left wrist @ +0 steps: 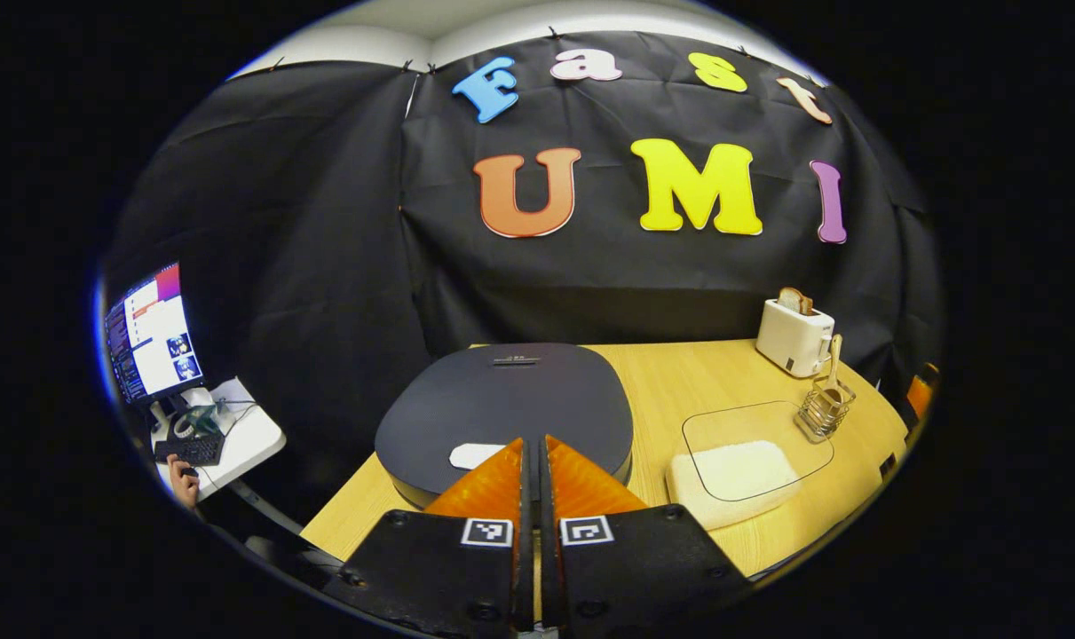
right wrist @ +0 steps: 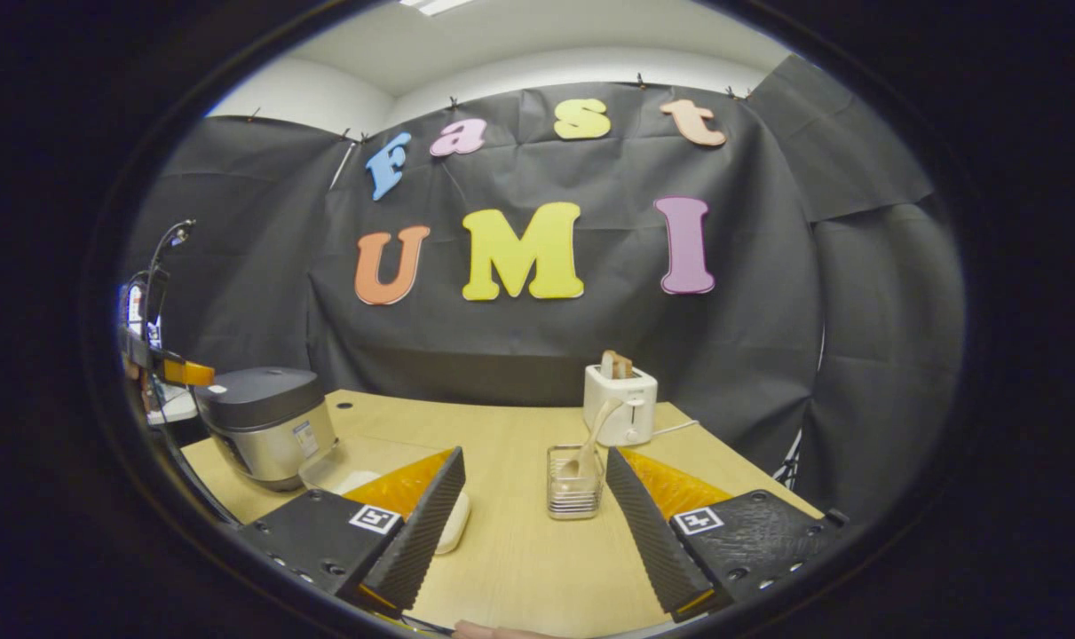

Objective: Close the left gripper, press the button to open the rice cooker; take a wooden spoon from the chopstick holder with the right hand, scoop a spoonful of rice and pour it into the rice cooker, then put the wooden spoon back into the chopstick holder.

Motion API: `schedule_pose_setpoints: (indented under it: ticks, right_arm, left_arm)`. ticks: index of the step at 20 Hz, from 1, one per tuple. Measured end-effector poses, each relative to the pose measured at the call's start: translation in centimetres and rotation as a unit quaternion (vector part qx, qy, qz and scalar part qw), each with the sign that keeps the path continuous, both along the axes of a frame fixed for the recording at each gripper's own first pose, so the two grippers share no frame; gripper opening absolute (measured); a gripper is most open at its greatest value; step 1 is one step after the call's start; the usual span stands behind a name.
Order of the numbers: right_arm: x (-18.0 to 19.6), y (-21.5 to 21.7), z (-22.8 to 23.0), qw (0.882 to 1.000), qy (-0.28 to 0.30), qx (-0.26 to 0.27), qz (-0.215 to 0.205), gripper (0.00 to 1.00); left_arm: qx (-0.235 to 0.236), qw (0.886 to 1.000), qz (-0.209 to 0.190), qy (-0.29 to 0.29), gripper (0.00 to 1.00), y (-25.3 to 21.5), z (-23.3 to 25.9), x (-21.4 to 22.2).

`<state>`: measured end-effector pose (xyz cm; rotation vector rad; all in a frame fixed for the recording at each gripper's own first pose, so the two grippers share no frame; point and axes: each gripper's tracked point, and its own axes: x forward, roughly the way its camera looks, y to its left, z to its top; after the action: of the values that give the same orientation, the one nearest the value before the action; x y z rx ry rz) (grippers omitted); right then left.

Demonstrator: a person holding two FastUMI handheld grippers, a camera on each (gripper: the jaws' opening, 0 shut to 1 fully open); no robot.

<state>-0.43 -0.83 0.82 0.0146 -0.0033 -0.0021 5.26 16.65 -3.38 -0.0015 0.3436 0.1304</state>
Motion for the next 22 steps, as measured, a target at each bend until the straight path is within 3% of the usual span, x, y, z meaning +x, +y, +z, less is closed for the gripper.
schedule_pose_setpoints:
  ticks: [9, 17, 22]
  right_arm:
    - [-0.5, -0.2, 0.4, 1.0, -0.004, 0.002, 0.004, 0.95]
    - [-1.1, 0.6, 0.5, 1.0, -0.004, 0.005, 0.016, 0.96]
    - [-1.1, 1.2, 0.2, 1.0, 0.002, 0.001, 0.027, 0.96]
  left_arm:
    - [-0.009, 0.999, 0.01, 0.049, 0.03, 2.1, -1.4, 1.2]
    - [0.005, 0.997, -0.007, 0.083, 0.04, 1.9, -2.3, 1.2]
    - [-0.008, 0.998, -0.003, 0.07, 0.03, 2.2, -2.1, 1.1]
